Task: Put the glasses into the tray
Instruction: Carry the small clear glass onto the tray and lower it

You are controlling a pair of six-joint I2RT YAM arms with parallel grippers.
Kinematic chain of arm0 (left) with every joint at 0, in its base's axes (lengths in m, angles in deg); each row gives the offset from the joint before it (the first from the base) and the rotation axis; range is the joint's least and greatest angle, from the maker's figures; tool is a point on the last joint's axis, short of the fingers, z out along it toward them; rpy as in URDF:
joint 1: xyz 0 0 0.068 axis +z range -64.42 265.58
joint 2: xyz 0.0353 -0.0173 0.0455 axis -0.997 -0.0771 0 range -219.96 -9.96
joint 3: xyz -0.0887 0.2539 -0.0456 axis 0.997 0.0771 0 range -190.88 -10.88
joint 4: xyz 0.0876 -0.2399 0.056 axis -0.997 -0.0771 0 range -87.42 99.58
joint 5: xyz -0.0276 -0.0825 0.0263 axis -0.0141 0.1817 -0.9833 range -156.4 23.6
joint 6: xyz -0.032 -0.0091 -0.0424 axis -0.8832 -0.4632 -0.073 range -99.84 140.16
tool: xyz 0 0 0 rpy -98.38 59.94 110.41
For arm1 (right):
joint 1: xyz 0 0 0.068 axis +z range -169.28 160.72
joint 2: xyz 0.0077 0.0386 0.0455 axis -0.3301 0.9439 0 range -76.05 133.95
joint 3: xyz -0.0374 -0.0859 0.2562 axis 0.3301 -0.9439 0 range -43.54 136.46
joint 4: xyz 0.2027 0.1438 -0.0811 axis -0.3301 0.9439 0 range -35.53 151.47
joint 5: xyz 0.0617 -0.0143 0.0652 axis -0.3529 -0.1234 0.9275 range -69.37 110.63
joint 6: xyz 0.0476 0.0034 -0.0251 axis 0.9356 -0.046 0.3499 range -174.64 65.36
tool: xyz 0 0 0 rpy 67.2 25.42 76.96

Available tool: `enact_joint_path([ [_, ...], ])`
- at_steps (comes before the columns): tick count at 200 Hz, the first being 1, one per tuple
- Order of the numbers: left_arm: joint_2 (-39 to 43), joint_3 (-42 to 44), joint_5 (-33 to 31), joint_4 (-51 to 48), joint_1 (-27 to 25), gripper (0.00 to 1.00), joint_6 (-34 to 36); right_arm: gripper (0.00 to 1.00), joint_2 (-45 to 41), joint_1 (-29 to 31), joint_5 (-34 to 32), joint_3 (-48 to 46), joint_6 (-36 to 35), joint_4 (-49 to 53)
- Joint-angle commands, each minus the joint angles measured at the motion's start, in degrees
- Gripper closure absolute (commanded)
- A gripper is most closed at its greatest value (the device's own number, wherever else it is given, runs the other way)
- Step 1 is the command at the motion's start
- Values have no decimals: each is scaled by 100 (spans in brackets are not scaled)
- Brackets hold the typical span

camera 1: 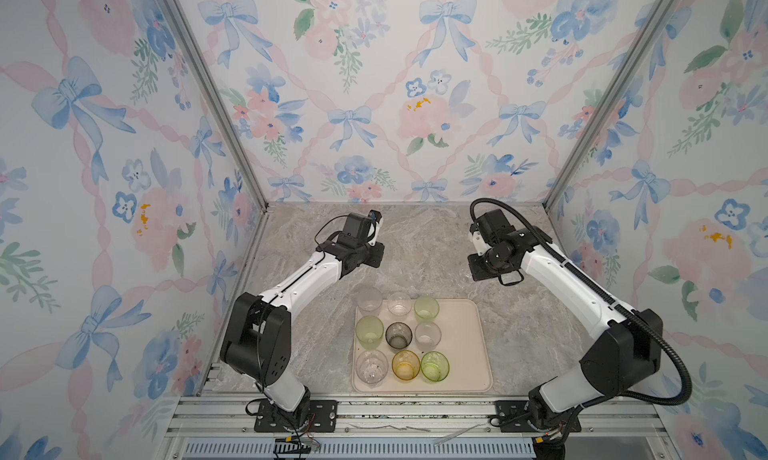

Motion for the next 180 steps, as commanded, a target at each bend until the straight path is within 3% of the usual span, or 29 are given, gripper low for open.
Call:
enact_joint_path([
  [1, 191, 78, -48, -4, 49, 65, 68, 100, -107, 337, -162, -251, 193, 477],
  [64, 280, 95, -63, -4, 65, 65, 29, 100, 36, 814, 61, -651, 421, 234],
  [180, 321, 148, -44, -4, 129, 65, 15, 100, 550, 845, 392, -948, 546, -455],
])
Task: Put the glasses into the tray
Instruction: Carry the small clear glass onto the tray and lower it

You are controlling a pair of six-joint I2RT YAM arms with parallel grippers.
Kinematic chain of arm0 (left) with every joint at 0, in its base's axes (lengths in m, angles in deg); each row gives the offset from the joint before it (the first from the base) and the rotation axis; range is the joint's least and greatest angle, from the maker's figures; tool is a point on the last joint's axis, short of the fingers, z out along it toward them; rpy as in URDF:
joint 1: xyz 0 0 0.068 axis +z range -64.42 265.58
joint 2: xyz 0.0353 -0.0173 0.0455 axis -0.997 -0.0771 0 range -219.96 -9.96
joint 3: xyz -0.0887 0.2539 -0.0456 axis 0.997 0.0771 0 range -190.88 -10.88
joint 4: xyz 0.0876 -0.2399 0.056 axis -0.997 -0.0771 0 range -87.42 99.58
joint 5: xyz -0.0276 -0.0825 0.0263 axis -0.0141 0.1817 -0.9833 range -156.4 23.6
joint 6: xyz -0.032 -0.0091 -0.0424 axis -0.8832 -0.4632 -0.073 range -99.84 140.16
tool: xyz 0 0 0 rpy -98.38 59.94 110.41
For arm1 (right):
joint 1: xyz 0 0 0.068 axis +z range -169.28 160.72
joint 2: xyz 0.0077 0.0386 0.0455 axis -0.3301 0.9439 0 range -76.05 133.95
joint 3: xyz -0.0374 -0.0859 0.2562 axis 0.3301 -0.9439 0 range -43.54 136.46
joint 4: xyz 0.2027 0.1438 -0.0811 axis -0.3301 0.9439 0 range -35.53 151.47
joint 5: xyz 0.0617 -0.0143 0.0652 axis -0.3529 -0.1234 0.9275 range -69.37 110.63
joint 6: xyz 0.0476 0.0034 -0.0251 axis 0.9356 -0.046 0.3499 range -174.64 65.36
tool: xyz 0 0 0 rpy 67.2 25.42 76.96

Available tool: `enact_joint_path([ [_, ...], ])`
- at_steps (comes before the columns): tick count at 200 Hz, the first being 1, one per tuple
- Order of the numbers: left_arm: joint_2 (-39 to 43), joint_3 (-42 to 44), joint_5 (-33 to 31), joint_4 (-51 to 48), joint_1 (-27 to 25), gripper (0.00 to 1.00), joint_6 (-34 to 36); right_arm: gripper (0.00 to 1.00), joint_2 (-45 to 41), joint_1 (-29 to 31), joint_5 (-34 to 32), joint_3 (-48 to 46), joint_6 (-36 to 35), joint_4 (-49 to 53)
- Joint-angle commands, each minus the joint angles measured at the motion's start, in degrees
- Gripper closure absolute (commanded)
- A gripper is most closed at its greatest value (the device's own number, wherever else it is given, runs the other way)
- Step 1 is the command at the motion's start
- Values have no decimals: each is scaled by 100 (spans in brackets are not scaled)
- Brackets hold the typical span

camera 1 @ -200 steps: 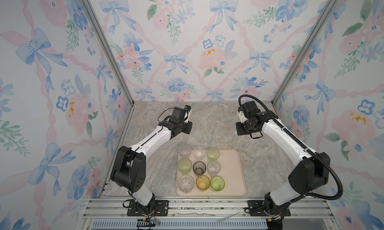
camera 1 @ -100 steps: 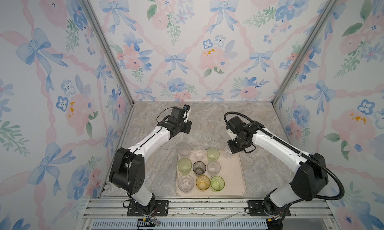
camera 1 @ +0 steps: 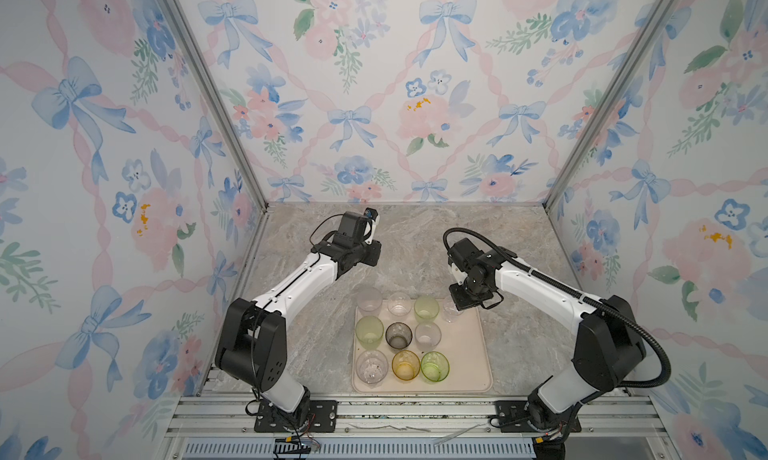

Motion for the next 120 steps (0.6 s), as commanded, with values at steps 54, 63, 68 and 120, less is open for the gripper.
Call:
enact_joint_path([
  [54, 129, 131, -19, -1, 60, 65, 18, 100, 143, 71, 57, -67, 32, -64],
  [63, 136, 131, -13, -4, 57, 65, 13, 99, 332, 71, 62, -58, 24, -49],
  [68, 131, 131, -17, -1, 65, 65, 17, 98, 363, 68, 60, -58, 10, -52],
  [120, 218, 173, -35, -4, 100, 64, 35, 95, 422, 68, 33, -27, -22, -11],
])
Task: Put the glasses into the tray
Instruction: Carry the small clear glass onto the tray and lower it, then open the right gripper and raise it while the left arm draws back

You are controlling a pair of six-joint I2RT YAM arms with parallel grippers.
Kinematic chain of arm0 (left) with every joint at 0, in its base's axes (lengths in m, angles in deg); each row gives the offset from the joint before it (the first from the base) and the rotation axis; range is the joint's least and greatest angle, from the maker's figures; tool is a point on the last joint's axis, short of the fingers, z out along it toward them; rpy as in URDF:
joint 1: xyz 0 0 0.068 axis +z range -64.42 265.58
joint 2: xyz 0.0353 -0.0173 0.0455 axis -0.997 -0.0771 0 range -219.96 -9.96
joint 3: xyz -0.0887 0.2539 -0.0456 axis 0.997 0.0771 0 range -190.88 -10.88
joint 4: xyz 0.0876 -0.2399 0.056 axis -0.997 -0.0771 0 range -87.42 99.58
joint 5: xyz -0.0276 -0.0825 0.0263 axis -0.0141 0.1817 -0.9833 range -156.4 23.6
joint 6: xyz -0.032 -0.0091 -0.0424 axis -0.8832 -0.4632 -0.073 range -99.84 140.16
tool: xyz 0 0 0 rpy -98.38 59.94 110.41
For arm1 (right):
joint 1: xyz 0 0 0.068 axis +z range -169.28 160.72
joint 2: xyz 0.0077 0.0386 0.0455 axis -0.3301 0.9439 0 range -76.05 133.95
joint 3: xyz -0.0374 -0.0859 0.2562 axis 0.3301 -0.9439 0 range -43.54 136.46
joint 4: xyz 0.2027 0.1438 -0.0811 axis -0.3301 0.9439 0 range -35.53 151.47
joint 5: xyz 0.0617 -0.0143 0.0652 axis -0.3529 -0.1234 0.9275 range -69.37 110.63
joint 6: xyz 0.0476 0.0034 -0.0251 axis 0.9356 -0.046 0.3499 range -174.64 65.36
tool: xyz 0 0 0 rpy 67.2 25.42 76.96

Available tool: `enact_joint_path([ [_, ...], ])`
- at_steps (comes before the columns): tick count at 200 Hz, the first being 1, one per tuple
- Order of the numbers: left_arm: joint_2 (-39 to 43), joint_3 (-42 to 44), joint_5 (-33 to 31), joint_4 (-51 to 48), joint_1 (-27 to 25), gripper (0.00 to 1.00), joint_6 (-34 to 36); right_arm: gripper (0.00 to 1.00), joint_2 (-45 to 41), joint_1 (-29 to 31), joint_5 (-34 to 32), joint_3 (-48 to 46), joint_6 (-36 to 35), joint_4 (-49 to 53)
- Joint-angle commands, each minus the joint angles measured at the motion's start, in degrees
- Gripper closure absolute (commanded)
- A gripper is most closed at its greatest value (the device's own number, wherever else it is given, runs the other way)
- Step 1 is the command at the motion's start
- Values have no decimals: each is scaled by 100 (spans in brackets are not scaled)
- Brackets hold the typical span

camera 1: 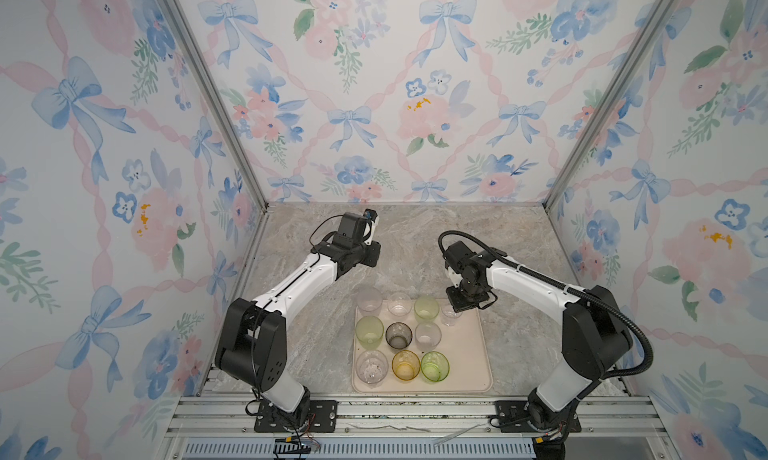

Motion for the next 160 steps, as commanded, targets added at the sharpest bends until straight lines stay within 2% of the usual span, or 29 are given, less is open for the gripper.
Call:
enact_joint_path([
  [1, 192, 106, -29, -1, 66, 64, 33, 95, 40, 67, 18, -21, -19, 58],
  [34, 215, 111, -24, -1, 81, 65, 37, 93, 94, 47, 5, 2, -39, 71],
  [82, 256, 140, -60, -1, 93, 64, 50, 73, 1, 47, -38, 64, -51, 138],
  [119, 339, 237, -75, 99, 142, 64, 2, 67, -178, 34, -56, 221, -70, 247],
  [160, 411, 400, -229, 303, 180, 62, -73, 59, -858, -50, 104, 320, -106, 290],
])
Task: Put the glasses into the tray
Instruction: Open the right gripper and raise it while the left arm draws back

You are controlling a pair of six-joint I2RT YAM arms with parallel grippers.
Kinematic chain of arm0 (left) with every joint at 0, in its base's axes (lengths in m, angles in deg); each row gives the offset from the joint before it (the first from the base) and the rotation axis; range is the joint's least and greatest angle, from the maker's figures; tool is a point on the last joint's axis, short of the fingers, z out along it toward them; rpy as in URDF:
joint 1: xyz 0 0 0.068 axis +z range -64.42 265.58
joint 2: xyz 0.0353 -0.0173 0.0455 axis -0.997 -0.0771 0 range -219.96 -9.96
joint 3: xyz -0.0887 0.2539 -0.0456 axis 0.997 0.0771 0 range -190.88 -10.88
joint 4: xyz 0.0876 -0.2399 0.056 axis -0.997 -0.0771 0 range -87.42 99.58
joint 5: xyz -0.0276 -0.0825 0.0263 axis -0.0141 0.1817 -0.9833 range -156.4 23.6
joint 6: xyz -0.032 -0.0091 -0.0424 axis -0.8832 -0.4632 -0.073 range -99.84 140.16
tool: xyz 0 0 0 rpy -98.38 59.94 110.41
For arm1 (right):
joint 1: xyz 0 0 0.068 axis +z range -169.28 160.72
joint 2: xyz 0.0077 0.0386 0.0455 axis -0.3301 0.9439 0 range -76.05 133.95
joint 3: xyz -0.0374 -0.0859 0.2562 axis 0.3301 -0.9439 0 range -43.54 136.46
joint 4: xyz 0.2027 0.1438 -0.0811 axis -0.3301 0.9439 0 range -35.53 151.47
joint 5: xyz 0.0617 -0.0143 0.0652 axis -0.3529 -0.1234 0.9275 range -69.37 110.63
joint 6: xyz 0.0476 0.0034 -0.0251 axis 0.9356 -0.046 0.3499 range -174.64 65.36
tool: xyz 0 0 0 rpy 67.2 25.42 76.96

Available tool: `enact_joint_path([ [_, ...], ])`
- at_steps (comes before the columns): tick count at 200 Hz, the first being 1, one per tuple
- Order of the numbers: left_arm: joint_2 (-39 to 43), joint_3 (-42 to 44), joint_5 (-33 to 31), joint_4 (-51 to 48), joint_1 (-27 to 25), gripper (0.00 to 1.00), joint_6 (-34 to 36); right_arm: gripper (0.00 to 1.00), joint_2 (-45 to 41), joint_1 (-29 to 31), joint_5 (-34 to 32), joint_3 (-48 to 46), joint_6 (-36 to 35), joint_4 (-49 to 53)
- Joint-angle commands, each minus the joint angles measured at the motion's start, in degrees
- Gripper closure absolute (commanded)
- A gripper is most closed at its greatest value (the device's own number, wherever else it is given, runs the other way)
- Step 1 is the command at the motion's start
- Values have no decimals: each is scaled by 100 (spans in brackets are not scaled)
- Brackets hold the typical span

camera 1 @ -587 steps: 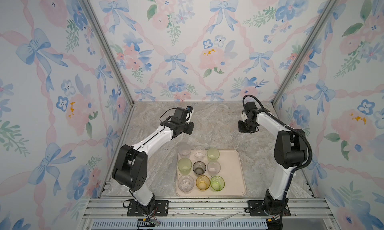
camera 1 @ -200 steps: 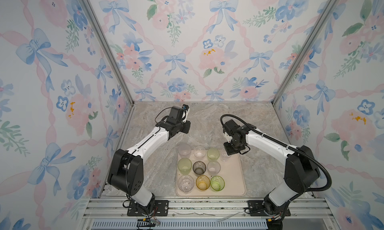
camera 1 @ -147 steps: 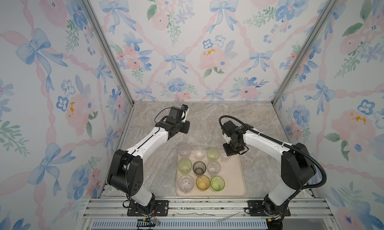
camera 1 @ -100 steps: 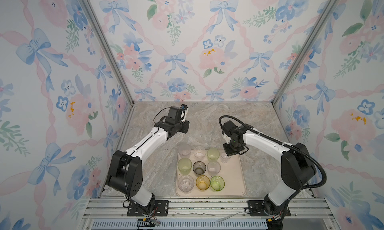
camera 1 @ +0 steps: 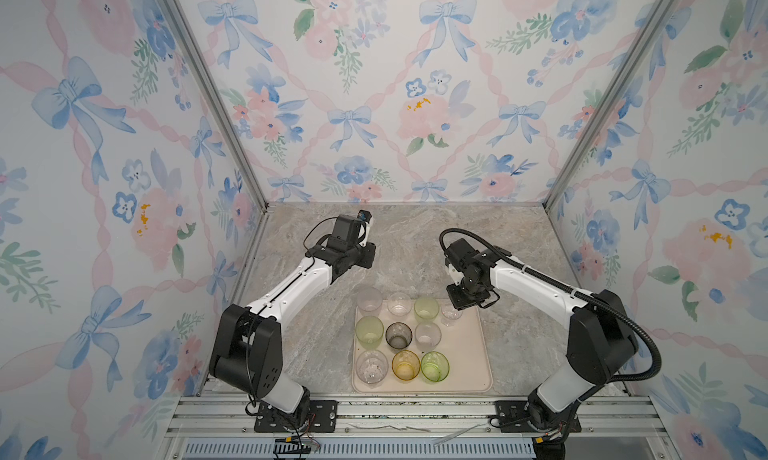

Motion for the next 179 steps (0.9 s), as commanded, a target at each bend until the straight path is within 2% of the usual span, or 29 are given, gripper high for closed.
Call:
enact_joint_path([
  [1, 158, 112, -153, 180, 47, 62, -68, 59, -476, -65, 105, 226, -38, 218],
  [28, 372, 354, -308, 395, 101, 61, -128, 57, -985, -264, 117, 333, -80, 331],
  [77, 904, 1105, -360, 1210, 404, 57, -324, 51, -2129, -1118, 107, 48, -68, -74],
  [96, 1101, 1396, -365, 1550, 548, 57, -416, 51, -2376, -1433, 142, -115, -48, -281],
  [124, 1523, 1807, -699, 2017, 750, 55, -463, 49, -2544, -1728, 143, -315, -65, -540],
  [144, 1962, 2208, -1141, 2449, 918, 42, -512, 44, -2688, -1950, 169, -541, -52, -831],
  [152, 2138, 2365, -1251, 2705, 1000, 24, -540, 42, -2717, -2082, 198, -611, -54, -939],
  [155, 2186, 2523, -1280, 2795, 1035, 7, -557, 42, -2717, -2139, 218, -626, -51, -974],
  [157, 2218, 2599, -1294, 2849, 1061, 3, -566, 42, -2720, -2176, 230, -639, -44, -999],
  [179, 2332, 2960, -1637, 3239, 1282, 2, -652, 38, -2736, -2544, 306, -864, 55, -1414],
])
